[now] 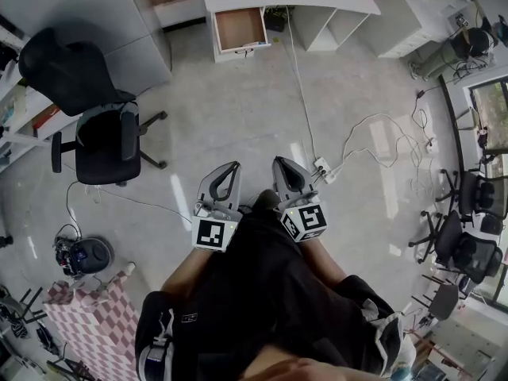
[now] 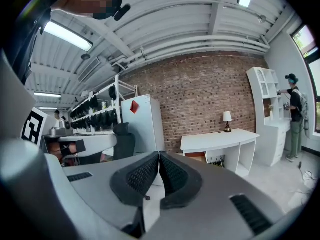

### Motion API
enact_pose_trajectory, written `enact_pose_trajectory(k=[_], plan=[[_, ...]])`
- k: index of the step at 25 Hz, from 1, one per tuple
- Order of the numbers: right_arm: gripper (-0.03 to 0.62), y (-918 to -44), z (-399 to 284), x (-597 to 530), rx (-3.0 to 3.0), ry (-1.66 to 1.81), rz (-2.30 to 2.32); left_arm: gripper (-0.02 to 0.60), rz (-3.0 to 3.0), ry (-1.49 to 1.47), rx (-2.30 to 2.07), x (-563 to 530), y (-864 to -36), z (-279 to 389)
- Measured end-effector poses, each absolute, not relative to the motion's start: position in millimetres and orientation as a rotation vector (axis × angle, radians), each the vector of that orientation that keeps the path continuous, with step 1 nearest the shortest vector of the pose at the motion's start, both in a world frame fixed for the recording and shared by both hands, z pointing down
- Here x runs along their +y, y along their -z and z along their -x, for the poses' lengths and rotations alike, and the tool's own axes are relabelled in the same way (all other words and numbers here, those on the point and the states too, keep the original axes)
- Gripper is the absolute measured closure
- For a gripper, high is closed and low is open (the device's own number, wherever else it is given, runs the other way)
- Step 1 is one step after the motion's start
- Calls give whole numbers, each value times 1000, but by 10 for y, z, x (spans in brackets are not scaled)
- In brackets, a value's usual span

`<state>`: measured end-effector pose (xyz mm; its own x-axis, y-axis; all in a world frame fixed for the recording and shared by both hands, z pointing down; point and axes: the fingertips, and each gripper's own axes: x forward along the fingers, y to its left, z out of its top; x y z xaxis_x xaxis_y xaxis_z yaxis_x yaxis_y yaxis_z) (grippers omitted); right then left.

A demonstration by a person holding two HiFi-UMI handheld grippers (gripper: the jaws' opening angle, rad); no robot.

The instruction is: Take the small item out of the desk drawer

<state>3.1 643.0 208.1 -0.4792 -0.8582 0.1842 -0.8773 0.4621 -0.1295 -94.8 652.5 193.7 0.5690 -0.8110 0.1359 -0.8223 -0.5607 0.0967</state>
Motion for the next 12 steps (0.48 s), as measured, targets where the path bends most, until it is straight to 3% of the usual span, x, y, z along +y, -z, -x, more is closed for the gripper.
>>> enact_pose_trajectory(k=[12], plan=[[563,-2297,-71,5450,-2591,-336,-1519,569,-2612,-158,-1411,5690,-2157,1045]])
